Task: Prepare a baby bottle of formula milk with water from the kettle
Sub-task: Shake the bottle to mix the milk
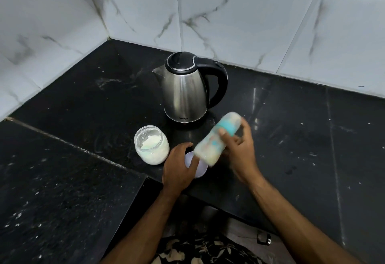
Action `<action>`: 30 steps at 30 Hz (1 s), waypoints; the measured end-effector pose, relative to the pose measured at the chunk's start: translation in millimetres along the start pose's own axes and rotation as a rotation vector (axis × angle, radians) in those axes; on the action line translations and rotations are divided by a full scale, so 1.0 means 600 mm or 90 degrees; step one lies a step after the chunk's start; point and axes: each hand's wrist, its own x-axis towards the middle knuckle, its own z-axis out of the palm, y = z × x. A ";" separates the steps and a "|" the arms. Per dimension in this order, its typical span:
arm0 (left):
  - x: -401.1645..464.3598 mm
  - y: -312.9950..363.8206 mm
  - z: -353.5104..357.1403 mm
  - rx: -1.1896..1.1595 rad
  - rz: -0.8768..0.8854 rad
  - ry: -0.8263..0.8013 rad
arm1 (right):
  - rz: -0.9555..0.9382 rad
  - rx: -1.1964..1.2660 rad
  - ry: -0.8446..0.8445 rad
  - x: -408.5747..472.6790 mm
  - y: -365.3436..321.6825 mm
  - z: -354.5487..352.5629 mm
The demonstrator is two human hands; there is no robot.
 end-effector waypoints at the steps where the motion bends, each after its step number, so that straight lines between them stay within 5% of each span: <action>1: -0.002 0.004 0.000 -0.004 0.005 0.020 | 0.002 0.053 0.065 0.012 -0.009 -0.003; 4: -0.004 0.012 -0.001 0.003 0.009 0.025 | 0.015 0.115 0.127 0.019 -0.004 0.001; 9: 0.014 -0.035 0.015 0.066 -0.014 -0.085 | 0.040 -0.034 -0.090 -0.024 0.031 0.014; 15: -0.005 0.009 -0.001 -0.003 0.008 0.022 | 0.001 0.156 0.147 0.022 -0.003 0.008; 20: 0.002 0.003 -0.001 -0.056 -0.023 -0.021 | 0.035 -0.021 -0.099 -0.017 0.014 0.033; 26: -0.005 0.010 -0.003 0.002 -0.005 0.010 | -0.007 0.113 0.120 0.019 -0.011 0.009; 30: 0.011 -0.021 0.008 0.047 -0.003 -0.085 | 0.041 -0.025 -0.084 -0.026 0.013 0.015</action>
